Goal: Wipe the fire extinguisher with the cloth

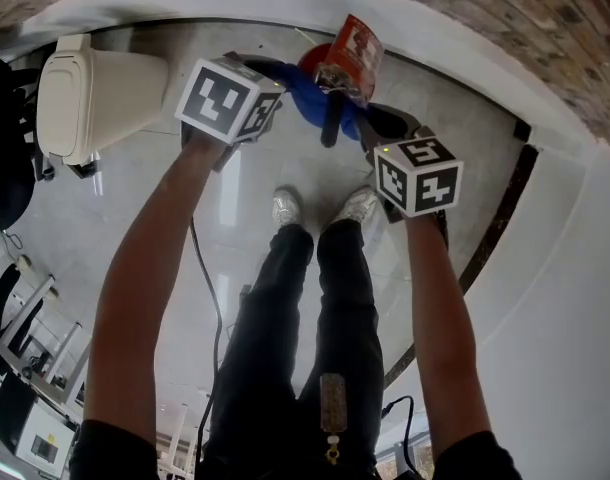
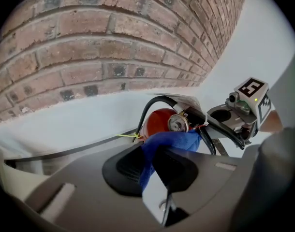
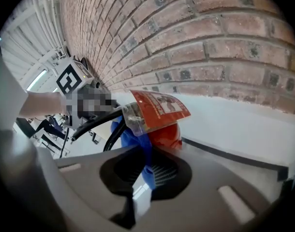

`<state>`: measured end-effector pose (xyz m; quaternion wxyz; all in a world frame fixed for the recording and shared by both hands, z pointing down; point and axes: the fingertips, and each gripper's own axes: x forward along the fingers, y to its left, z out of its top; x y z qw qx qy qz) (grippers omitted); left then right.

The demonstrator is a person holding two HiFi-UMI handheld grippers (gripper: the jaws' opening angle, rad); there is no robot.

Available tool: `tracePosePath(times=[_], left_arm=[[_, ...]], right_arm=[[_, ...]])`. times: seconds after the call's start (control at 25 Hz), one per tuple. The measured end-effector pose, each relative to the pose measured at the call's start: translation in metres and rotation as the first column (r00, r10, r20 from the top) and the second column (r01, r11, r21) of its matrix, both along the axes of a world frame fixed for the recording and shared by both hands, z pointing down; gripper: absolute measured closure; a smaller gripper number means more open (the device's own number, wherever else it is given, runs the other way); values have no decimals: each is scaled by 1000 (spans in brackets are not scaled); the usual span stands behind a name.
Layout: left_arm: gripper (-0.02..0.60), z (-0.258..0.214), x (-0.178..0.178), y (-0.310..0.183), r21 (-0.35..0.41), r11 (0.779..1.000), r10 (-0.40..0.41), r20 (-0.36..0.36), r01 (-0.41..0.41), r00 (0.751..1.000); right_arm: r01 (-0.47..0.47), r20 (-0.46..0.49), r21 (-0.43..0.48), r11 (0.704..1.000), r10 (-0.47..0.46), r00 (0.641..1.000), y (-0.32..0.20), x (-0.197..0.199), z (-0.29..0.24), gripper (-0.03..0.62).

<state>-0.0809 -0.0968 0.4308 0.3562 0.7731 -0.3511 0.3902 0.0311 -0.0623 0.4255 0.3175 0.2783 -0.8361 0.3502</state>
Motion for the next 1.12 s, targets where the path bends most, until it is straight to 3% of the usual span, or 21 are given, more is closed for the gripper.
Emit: tracePosePath(times=[0.12, 0.32, 0.56, 0.84, 0.92, 1.12], left_arm=[[528, 3, -6, -6, 19, 1000, -18, 49, 17, 999], [529, 1, 3, 7, -16, 1000, 2, 27, -1, 1000], [529, -4, 26, 29, -63, 998, 9, -44, -12, 999], [529, -5, 48, 42, -111, 988, -121, -147, 105, 982], [528, -4, 54, 46, -129, 982, -157, -178, 135, 971], [528, -1, 60, 52, -149, 963, -251, -211, 223, 945]], right_arm=[[61, 24, -38, 997, -60, 998, 10, -12, -1, 571], [45, 8, -15, 999, -45, 999, -10, 5, 0, 571], [119, -92, 67, 991, -113, 989, -49, 17, 1, 571], [217, -100, 92, 972, -208, 973, -80, 9, -1, 571], [275, -117, 94, 957, -263, 958, -86, 3, -2, 571], [461, -157, 80, 884, -445, 882, -88, -13, 0, 571]])
